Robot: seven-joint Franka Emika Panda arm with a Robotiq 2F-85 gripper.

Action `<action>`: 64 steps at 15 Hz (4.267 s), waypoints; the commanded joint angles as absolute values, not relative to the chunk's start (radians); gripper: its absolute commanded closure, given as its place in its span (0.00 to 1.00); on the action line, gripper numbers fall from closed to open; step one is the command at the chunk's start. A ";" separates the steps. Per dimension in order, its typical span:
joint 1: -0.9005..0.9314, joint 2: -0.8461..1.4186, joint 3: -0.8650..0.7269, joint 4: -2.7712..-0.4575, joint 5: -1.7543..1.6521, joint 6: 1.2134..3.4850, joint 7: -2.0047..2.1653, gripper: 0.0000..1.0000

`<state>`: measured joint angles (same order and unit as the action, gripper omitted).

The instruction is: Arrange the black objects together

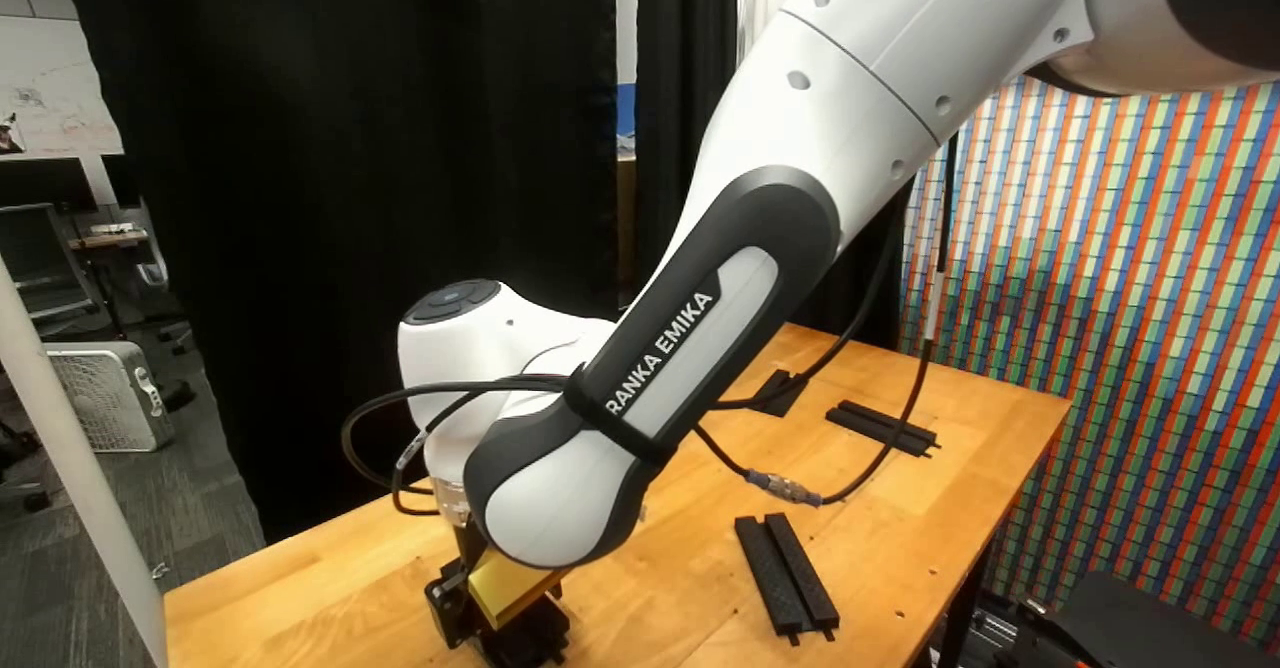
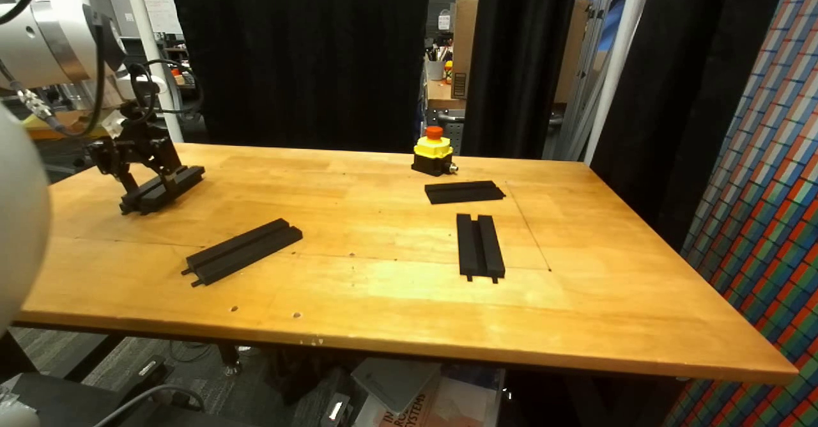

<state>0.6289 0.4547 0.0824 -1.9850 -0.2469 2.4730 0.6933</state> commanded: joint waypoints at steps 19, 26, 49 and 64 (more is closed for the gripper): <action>0.554 0.534 0.136 -1.917 -0.174 2.466 0.606 0.26; 0.525 0.502 0.133 -1.937 -0.157 2.469 0.581 0.54; 0.083 0.374 0.114 -2.129 0.005 2.514 0.007 0.54; 0.096 0.378 0.112 -2.155 0.000 2.554 0.041 0.00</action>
